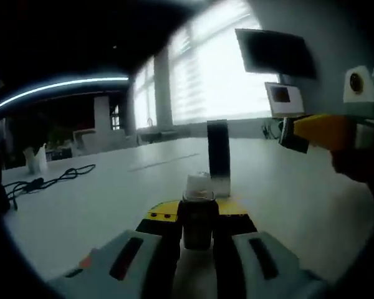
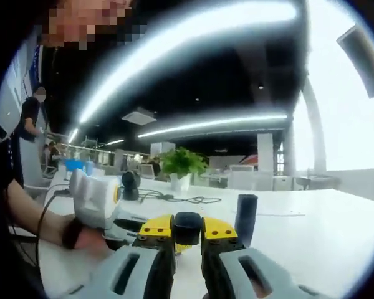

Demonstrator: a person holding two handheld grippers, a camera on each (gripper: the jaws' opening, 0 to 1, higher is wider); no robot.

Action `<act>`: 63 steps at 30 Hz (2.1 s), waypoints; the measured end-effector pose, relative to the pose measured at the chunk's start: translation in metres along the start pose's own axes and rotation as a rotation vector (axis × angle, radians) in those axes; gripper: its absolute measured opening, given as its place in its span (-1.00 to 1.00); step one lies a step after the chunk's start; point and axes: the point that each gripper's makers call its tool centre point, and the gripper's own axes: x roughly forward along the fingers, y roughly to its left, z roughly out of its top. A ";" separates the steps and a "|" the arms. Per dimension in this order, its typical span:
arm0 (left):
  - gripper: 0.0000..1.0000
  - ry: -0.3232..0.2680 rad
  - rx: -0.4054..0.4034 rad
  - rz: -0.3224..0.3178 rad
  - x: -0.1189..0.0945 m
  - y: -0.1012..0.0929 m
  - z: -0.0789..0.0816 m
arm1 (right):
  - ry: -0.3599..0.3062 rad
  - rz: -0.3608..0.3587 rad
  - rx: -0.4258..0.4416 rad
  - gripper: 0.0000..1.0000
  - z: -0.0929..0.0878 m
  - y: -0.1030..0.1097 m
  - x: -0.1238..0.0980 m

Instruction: Pick up cosmetic bottle twist off cap place on table pick up cap screw tight cap place on table

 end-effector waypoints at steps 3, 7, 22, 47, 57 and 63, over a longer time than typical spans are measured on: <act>-0.82 0.030 0.015 0.002 -0.001 0.000 -0.005 | 0.001 0.002 0.003 -0.81 -0.001 0.001 0.000; -0.82 0.035 -0.008 0.011 0.002 0.005 -0.007 | 0.010 -0.002 0.019 -0.81 -0.003 0.001 0.001; -0.72 0.046 -0.001 0.002 0.000 0.005 -0.008 | 0.014 -0.006 0.039 -0.81 -0.006 -0.002 -0.001; -0.58 -0.079 -0.068 -0.034 -0.071 -0.001 0.014 | 0.051 -0.042 0.017 -0.81 -0.015 -0.010 0.003; -0.73 -0.168 -0.128 -0.006 -0.105 0.004 0.028 | 0.168 -0.097 0.004 -0.81 -0.046 -0.026 0.008; -0.73 -0.148 -0.088 -0.005 -0.107 -0.004 0.025 | 0.223 -0.108 0.035 -0.81 -0.065 -0.028 0.014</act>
